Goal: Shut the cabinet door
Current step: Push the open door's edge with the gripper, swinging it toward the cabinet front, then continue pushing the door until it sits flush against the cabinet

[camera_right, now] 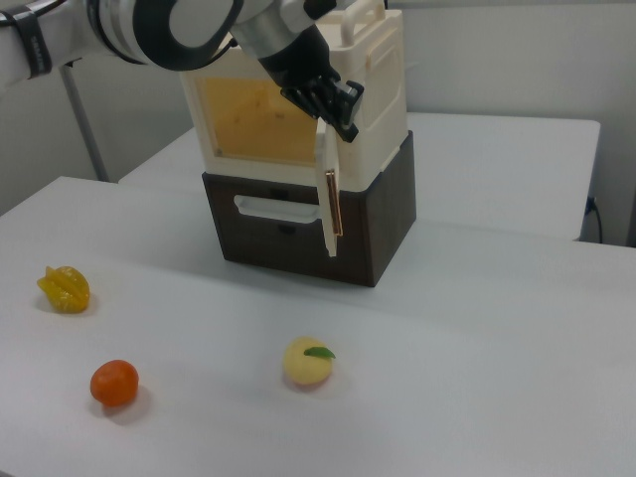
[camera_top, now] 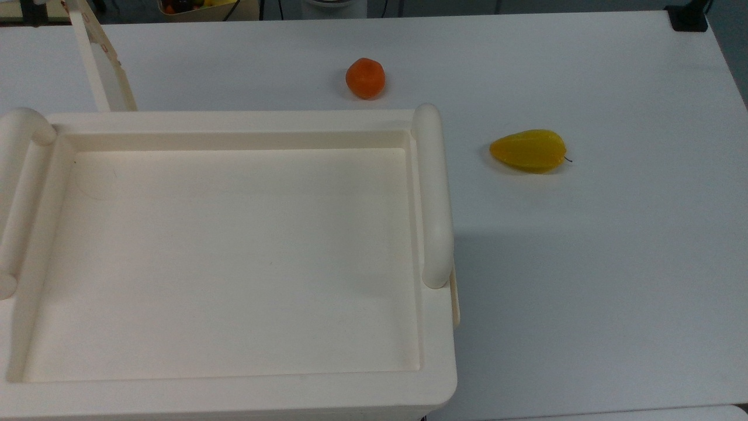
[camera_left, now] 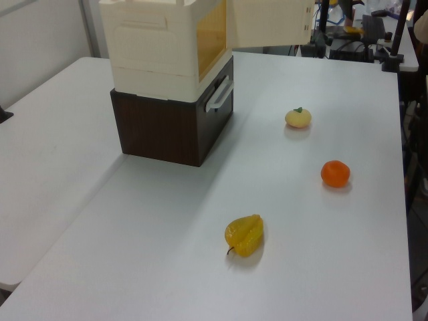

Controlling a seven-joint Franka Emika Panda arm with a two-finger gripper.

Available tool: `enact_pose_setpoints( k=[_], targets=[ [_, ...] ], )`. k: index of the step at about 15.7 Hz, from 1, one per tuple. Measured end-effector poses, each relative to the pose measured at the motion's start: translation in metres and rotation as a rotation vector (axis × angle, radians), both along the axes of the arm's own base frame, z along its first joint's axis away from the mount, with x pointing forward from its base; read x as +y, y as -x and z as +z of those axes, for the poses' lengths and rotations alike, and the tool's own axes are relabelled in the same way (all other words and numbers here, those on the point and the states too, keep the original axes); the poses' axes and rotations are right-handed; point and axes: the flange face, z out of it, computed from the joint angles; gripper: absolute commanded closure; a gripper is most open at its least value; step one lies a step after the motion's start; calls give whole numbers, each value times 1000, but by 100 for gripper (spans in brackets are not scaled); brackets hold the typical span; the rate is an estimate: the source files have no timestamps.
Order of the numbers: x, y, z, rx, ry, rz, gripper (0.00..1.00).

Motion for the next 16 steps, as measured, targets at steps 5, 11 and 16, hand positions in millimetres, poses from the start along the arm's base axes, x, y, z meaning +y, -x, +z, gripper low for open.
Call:
enact_pose_setpoints(
  k=[5,11,16],
  targets=[
    [20,-7,-2,-23,-86,19,100],
    [90,-23,-3,-34,-168,18,100],
    [150,-36,-14,-29,-265,31,100]
  ],
)
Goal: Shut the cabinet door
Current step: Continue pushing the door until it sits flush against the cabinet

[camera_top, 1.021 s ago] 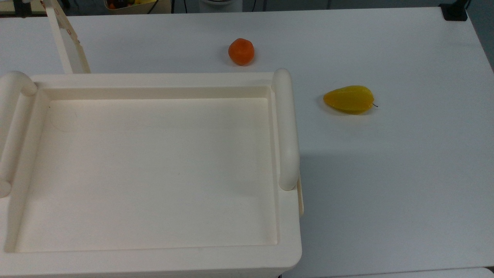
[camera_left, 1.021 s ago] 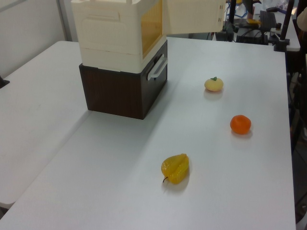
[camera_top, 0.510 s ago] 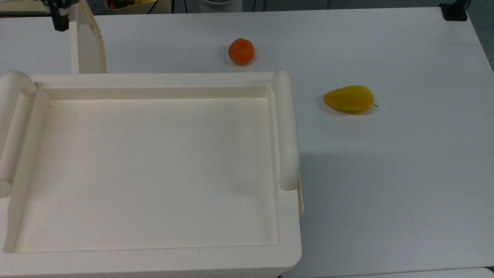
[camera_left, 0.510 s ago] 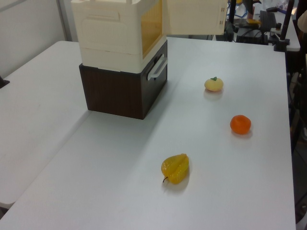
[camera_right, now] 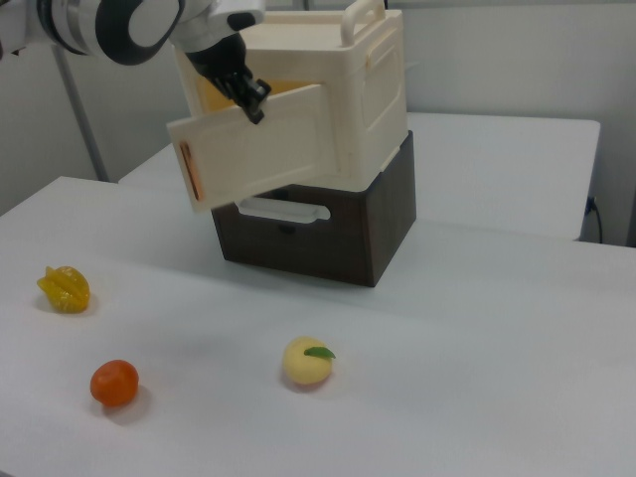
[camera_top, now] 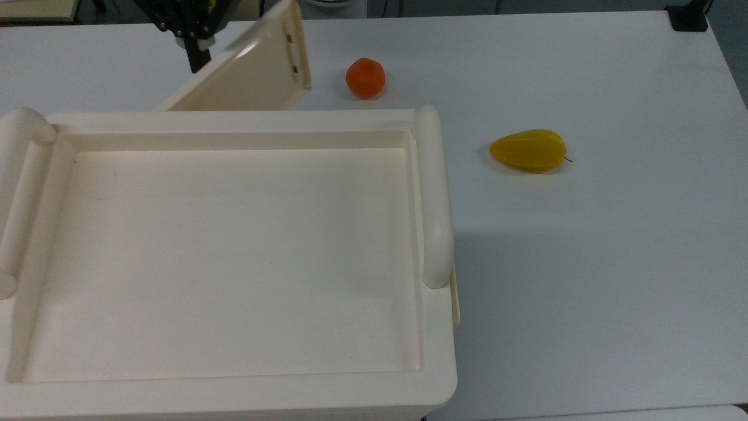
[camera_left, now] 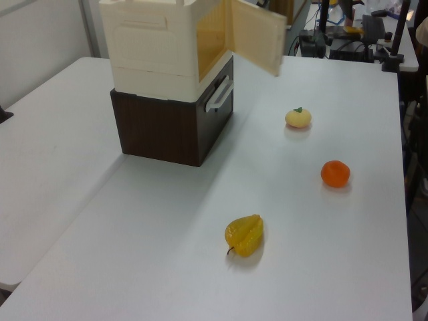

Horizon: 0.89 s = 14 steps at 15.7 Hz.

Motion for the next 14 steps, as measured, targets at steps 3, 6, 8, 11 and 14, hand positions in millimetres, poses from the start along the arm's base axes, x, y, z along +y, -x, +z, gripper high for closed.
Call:
enact_pose_setpoints(
  k=[3,6,8,11,14],
  targets=[
    [20,-13,-2,-75,-29,12,100],
    [27,-19,-7,-89,-30,19,100],
    [28,-20,-9,-86,-30,19,100],
    [28,-20,-13,-80,-31,20,100],
    [34,-23,-17,-95,-30,25,100]
  ],
)
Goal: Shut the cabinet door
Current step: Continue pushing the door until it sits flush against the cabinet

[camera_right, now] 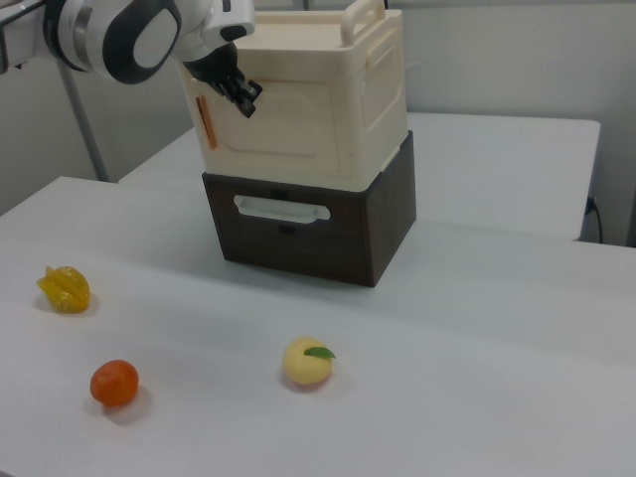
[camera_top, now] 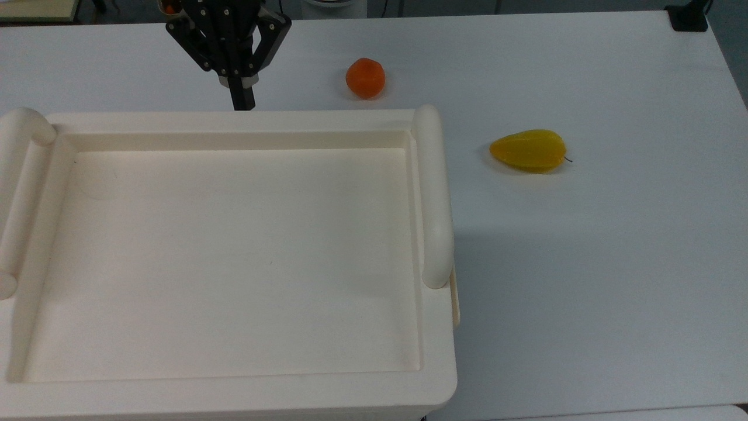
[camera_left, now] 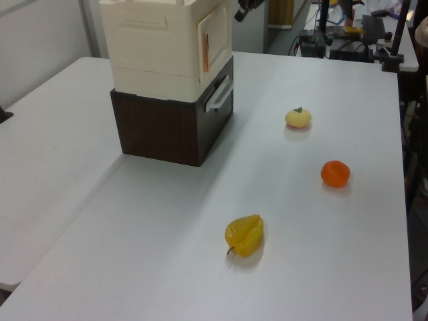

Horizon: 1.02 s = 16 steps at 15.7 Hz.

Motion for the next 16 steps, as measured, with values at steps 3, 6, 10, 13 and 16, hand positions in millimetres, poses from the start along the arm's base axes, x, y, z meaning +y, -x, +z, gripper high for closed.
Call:
enact_pose_setpoints(
  k=[3,6,10,13,16],
  targets=[
    [12,-10,-8,-53,0,9,100],
    [22,-22,-18,-107,0,14,100],
    [21,-28,-20,-159,2,3,100],
    [21,-28,-18,-168,2,2,100],
    [21,-28,-18,-171,3,2,100]
  ],
)
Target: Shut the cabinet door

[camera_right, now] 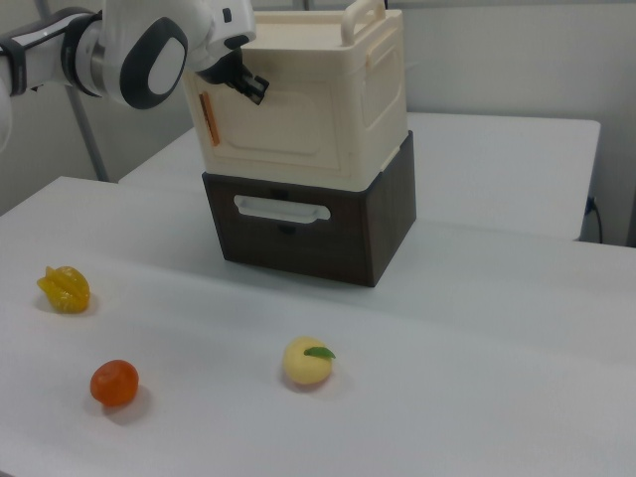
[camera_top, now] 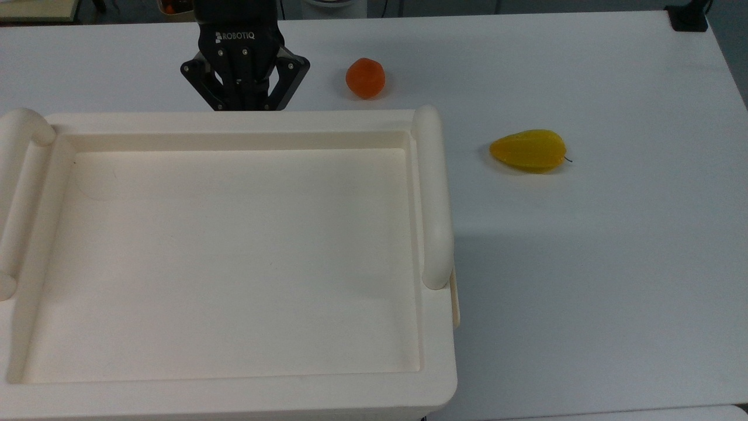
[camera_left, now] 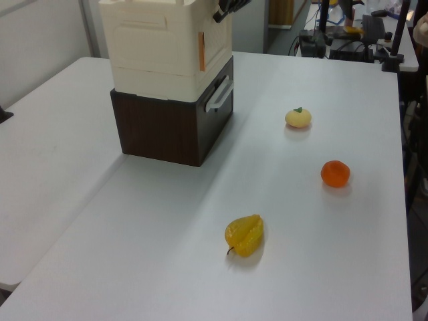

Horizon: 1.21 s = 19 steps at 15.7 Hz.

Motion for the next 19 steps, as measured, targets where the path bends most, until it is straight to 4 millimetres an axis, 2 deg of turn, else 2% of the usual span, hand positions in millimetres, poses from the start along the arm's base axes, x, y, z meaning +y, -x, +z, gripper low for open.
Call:
enact_pose_setpoints(
  k=[5,8,14,19],
  targets=[
    [0,1,-6,13,2,1,100],
    [2,9,-20,138,45,46,100],
    [14,56,-25,472,213,147,100],
    [19,94,-26,613,281,253,100]
  ],
)
